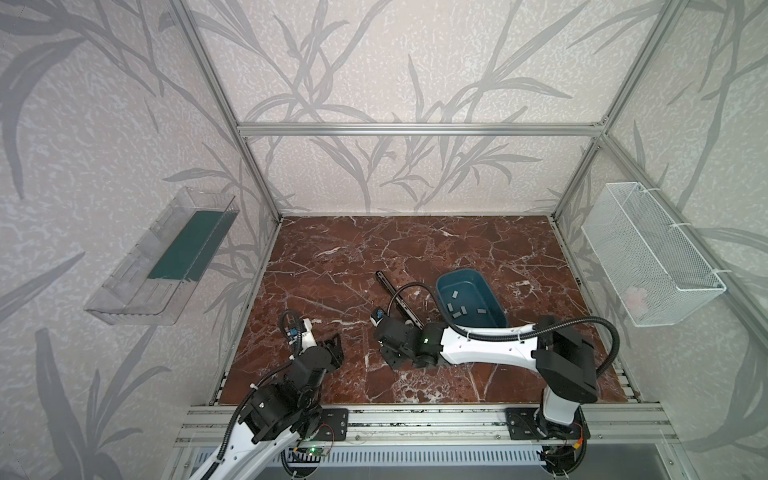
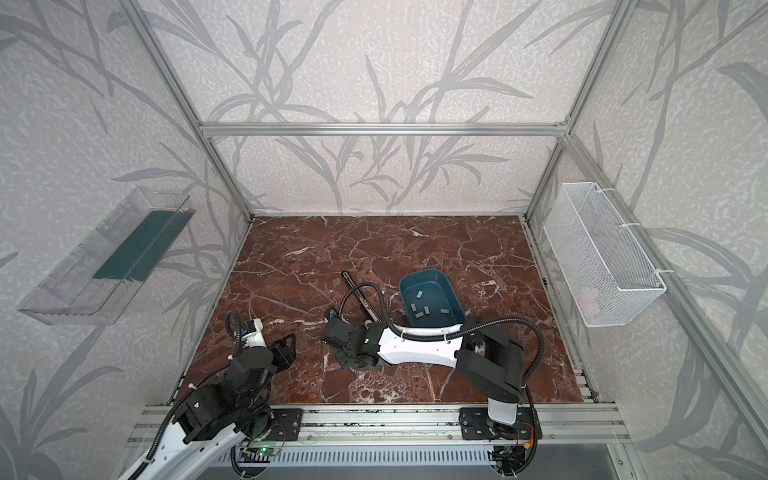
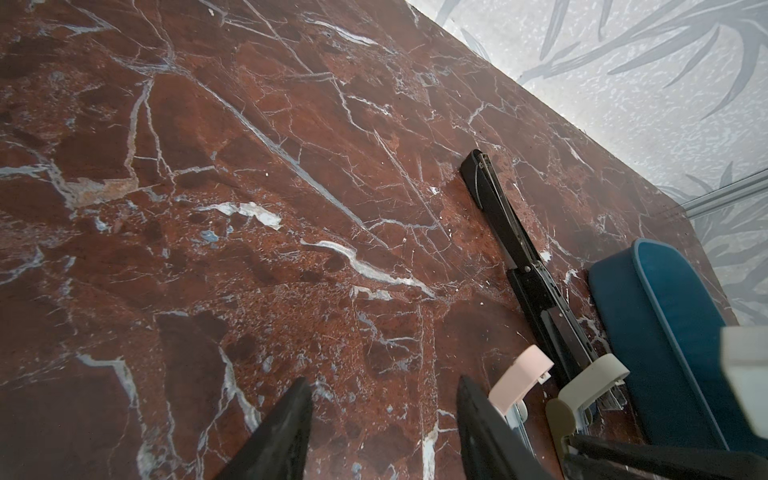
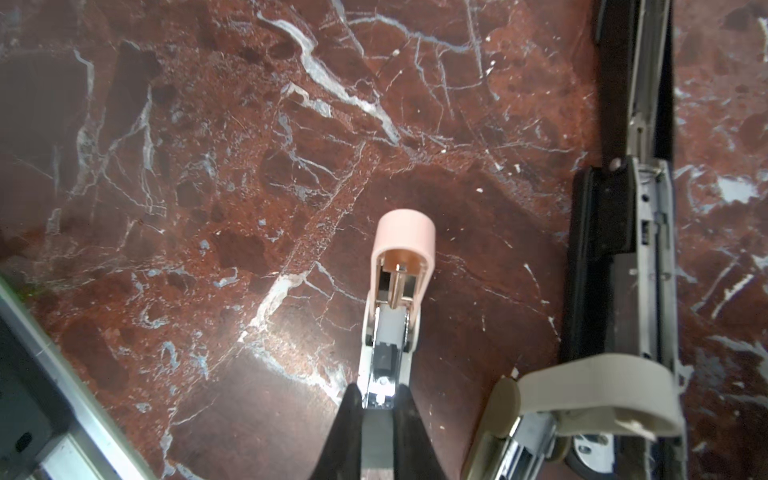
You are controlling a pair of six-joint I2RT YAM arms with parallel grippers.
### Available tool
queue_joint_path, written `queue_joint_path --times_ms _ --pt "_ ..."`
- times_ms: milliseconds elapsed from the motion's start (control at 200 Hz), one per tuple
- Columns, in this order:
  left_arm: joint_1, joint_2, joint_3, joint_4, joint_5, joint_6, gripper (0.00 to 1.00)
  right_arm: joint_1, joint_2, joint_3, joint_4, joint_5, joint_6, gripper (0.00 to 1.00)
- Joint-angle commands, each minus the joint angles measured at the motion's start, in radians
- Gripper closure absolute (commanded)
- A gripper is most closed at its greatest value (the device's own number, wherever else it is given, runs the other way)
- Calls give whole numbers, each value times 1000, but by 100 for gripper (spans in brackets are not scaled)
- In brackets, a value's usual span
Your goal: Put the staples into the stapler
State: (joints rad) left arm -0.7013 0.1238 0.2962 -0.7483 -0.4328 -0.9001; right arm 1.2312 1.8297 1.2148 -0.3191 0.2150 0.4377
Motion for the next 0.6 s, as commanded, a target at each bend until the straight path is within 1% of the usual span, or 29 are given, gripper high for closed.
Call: queue_joint_path --times_ms 0,595 --pt "-1 -3 -6 -14 -10 13 43 1 18 36 -8 -6 -20 86" --pt "-2 -2 -6 -13 -3 15 43 1 86 78 -46 26 -24 86"
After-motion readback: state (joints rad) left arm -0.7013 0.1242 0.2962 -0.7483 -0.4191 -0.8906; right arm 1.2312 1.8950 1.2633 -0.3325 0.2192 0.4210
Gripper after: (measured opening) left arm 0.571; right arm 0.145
